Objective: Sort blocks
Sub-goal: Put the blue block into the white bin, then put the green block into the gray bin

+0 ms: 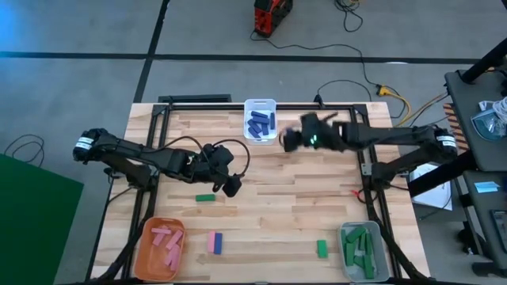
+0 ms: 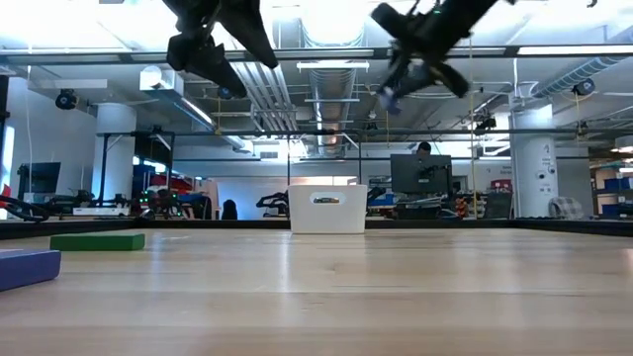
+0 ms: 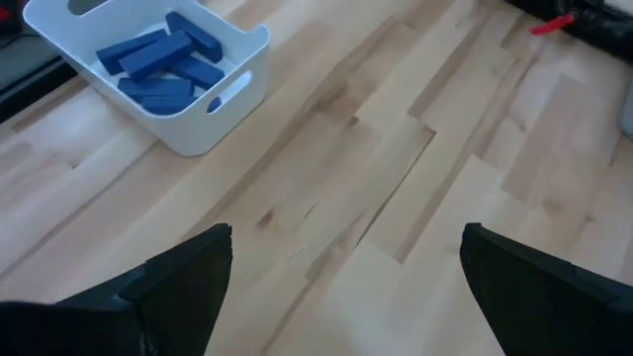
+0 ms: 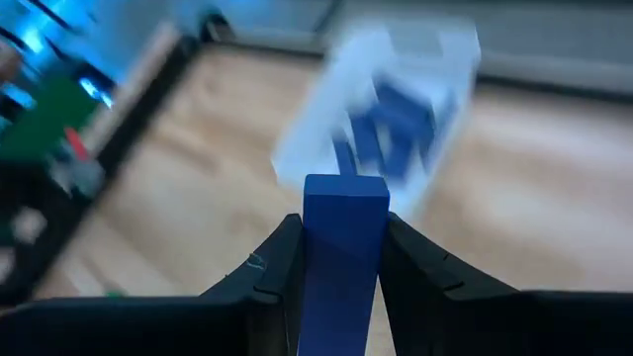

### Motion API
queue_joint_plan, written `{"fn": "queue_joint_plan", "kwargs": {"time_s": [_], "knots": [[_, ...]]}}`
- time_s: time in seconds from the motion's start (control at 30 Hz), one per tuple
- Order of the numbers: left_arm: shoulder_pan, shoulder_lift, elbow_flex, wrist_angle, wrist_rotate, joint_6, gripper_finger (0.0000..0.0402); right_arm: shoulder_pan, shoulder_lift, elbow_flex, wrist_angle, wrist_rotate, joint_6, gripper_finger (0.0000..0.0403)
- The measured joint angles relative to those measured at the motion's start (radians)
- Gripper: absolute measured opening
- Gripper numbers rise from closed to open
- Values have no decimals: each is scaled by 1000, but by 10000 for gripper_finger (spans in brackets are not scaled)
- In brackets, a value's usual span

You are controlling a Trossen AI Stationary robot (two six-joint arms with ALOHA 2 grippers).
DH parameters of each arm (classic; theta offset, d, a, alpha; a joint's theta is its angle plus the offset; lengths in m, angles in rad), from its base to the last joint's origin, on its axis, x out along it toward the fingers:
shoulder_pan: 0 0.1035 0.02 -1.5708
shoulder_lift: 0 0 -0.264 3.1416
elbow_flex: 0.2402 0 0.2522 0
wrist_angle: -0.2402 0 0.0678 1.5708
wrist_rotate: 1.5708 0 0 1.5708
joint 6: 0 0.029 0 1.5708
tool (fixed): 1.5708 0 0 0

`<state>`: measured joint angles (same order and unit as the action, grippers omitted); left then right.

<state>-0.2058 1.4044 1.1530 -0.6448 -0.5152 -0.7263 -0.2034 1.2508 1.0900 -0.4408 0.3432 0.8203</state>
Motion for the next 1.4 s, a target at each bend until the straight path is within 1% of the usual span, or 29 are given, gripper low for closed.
{"fn": "queue_joint_plan", "kwargs": {"time_s": [0.1, 0.27, 0.47, 0.67, 0.73, 0.9, 1.0, 1.1, 1.23, 1.33, 1.4], "knots": [[0, 0, 0, -19, 0, 0, 366, -72, 46, 42, 108, -6, -128, 92], [0, 0, 0, -60, 9, -16, 366, -149, 162, 104, 272, -10, -258, 92], [0, -3, 0, -153, 27, -65, 366, -194, 302, 135, 404, -11, -271, 92], [0, -27, 0, -213, 27, -77, 366, -197, 389, 155, 428, -14, -271, 92], [0, -32, 0, -215, 26, -77, 366, -197, 404, 164, 427, -13, -271, 99], [0, -33, 0, -223, 26, -74, 366, -197, 420, 187, 432, -11, -259, 154], [0, -33, 0, -224, 26, -73, 366, -197, 421, 197, 432, -11, -265, 167], [0, -33, 0, -224, 25, -73, 366, -197, 421, 205, 431, -11, -272, 164], [0, -33, 0, -224, 26, -72, 366, -196, 409, 220, 425, -30, -298, 147], [0, -33, 0, -224, 29, -73, 366, -193, 382, 239, 381, -59, -309, 130], [0, -33, 0, -224, 48, -73, 366, -186, 354, 252, 326, -63, -318, 119]]}}
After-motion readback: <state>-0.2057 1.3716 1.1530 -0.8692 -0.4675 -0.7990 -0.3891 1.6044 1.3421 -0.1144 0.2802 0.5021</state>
